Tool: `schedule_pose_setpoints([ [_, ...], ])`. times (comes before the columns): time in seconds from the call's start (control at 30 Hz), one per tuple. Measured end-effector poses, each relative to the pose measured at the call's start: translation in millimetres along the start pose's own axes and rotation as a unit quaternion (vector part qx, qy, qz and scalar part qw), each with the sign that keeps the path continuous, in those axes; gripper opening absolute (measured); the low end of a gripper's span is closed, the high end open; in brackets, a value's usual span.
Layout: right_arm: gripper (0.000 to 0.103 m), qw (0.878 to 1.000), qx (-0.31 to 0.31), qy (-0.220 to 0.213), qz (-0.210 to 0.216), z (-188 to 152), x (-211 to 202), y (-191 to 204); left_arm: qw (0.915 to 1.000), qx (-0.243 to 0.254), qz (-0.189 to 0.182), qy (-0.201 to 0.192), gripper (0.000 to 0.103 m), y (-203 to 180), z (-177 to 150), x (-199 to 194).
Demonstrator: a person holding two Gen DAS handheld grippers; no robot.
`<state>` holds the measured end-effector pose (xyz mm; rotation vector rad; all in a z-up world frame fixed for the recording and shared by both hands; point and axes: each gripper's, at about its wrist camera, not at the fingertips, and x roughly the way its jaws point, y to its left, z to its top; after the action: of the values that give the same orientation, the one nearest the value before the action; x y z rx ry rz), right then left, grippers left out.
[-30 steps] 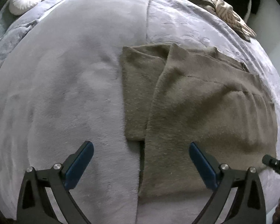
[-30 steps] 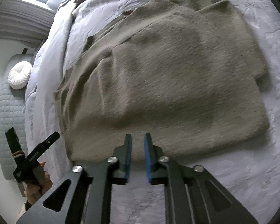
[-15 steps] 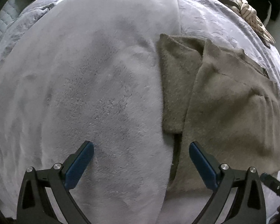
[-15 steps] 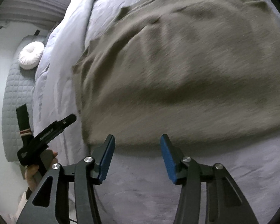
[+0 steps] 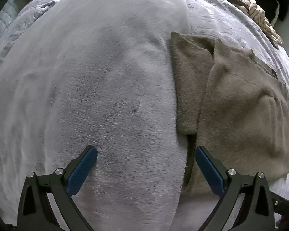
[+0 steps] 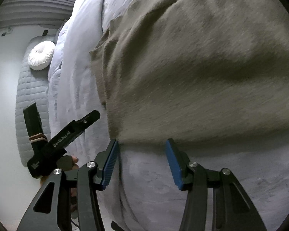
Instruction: Fold small clothes
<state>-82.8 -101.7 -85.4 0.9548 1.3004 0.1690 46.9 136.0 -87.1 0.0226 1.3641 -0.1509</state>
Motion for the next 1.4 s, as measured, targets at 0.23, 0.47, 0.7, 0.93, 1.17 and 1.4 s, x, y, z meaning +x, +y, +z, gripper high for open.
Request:
schedule_pose_setpoints([
  [0.23,0.061,1.000,0.009,0.014,0.011,-7.9,17.8,6.2,0.9998,-0.017,-0.012,-0.005,0.102,21.9,-3.7,-6.9],
  [0.47,0.061,0.996,0.073,0.001,0.055,-10.0,38.5,-0.6,0.9992,-0.016,-0.037,0.006,0.102,33.1,-2.0,-7.1],
  [0.7,0.062,0.980,0.158,-0.018,0.119,-8.9,61.1,-14.0,0.9914,-0.033,-0.127,0.001,0.102,51.7,-5.3,-21.3],
  [0.93,0.052,0.937,0.266,-0.052,0.220,-8.6,72.9,-37.5,0.9732,-0.059,-0.222,0.016,0.102,54.4,-3.2,-21.6],
  [1.17,0.012,0.928,0.259,-0.066,0.258,-7.7,66.4,-39.7,0.9603,-0.040,-0.274,0.037,0.102,32.0,4.9,-15.3],
  [1.4,0.010,0.944,0.170,-0.072,0.275,3.1,38.9,-12.0,0.9403,-0.045,-0.332,0.061,0.102,5.2,26.6,5.6],
])
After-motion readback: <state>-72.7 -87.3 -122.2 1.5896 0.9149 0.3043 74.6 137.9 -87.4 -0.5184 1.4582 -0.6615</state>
